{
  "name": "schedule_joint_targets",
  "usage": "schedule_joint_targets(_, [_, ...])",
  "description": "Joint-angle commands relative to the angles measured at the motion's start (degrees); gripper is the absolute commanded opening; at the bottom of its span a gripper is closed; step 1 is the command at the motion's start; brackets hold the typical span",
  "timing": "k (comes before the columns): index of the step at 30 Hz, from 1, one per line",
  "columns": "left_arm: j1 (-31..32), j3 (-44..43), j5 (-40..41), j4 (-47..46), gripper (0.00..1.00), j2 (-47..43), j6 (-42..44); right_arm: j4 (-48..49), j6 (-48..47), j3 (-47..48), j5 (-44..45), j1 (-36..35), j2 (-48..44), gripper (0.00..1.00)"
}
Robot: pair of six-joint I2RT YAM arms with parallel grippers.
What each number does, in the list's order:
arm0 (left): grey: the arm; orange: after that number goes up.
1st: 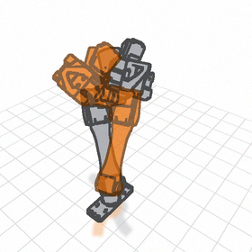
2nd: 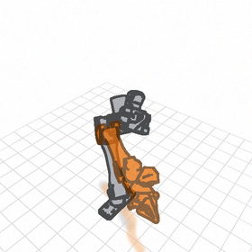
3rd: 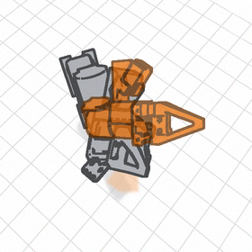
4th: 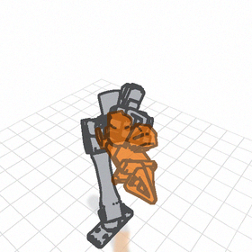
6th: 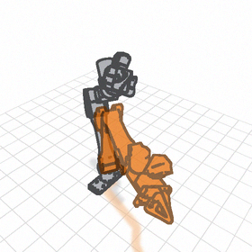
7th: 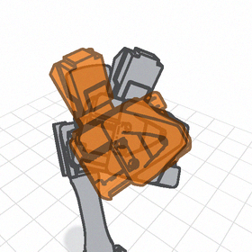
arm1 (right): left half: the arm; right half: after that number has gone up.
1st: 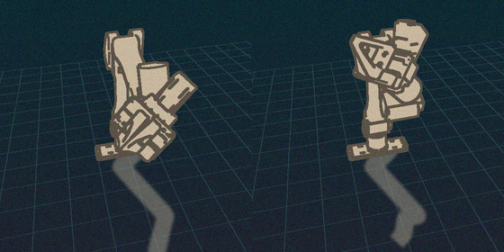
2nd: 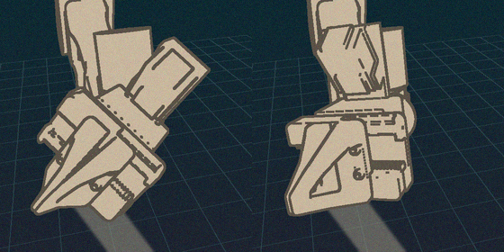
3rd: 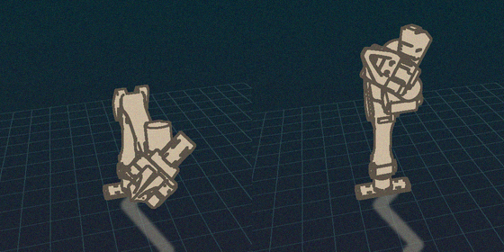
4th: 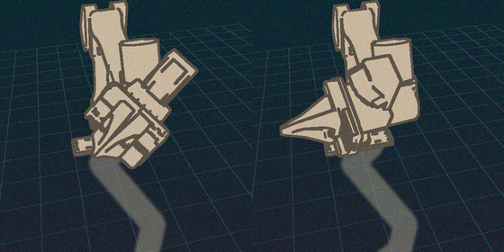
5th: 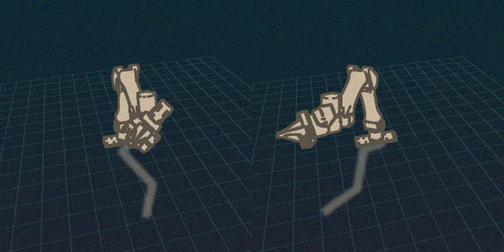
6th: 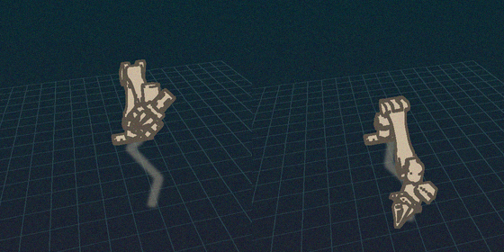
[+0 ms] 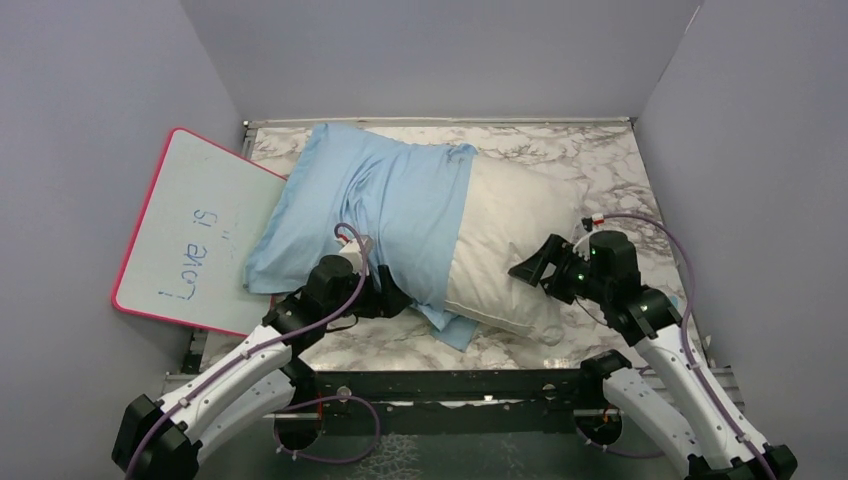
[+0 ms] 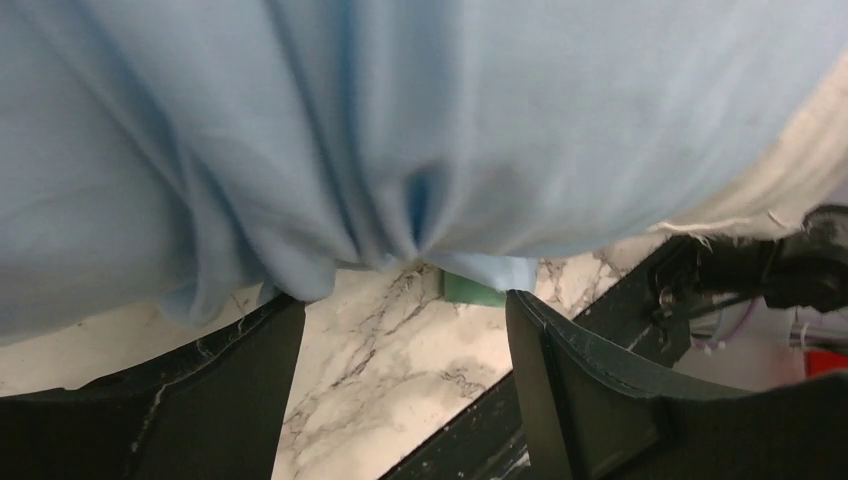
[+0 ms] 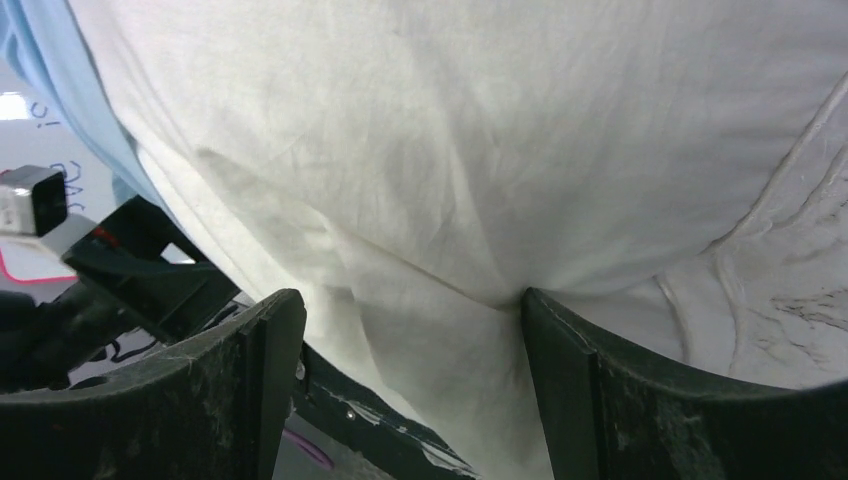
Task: Remove the pillowcase from the pillow
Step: Remove the pillow from the pillowcase.
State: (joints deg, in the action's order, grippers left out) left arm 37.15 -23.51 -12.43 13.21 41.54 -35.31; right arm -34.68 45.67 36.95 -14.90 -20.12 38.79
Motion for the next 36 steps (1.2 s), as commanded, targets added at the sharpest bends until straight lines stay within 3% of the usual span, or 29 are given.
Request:
schedule_joint_targets(1, [0.3, 2.2, 8.3, -8.8, 0.76, 2.4, -8.0, -1.4, 0.8, 0.4, -2.3, 0.0, -1.3, 0.83])
schedule_joint_targets(7, [0.3, 3.4, 11.7, -11.1, 0.75, 5.7, -7.1, -5.1, -1.9, 2.4, -2.2, 0.0, 0.3, 0.82])
schedule_joint_targets(12, [0.3, 4.8, 7.4, -20.6, 0.72, 8.7, -5.0, -8.9, 0.8, 3.5, 0.2, 0.0, 1.4, 0.81])
schedule_joint_targets(16, [0.3, 3.9, 9.7, -19.7, 0.45, 9.2, -2.9, -16.2, 3.5, 6.1, 11.5, 0.0, 1.1, 0.81])
schedule_joint_targets(19, [0.3, 2.7, 13.9, -15.0, 0.29, 7.4, -2.2, -29.6, 11.8, 12.0, 25.8, 0.0, -0.6, 0.75])
schedule_joint_targets(22, [0.3, 2.9, 14.3, -13.3, 0.15, 4.8, -2.2, -31.0, 14.2, 12.8, 32.6, 0.0, -8.8, 0.84])
schedule_joint_targets(24, [0.3, 3.0, 13.4, -13.3, 0.11, 3.3, -2.6, -24.2, 7.9, 10.4, 28.3, -0.1, -15.4, 0.86])
schedule_joint_targets(26, [0.3, 2.5, 12.5, -11.9, 0.11, 2.7, -2.5, -20.6, 7.8, 7.9, 22.8, 0.0, -20.1, 0.89])
schedule_joint_targets(27, [0.3, 2.1, 11.3, -11.5, 0.11, 2.7, -2.4, -20.4, 8.9, 6.7, 20.6, -0.1, -21.4, 0.98])
schedule_joint_targets(28, [0.3, 1.7, 10.3, -11.0, 0.10, 2.9, -2.0, -20.5, 9.8, 5.5, 18.1, 0.0, -22.3, 1.00])
schedule_joint_targets(31, [0.3, 0.7, 9.2, -9.2, 0.07, 3.9, -1.0, -20.2, 10.0, 1.3, 7.5, -0.1, -21.7, 1.00])
schedule_joint_targets(36, [0.3, -0.4, 6.1, -8.5, 0.05, 5.4, -0.9, -10.2, 6.8, -8.7, -9.9, 0.0, -21.4, 1.00])
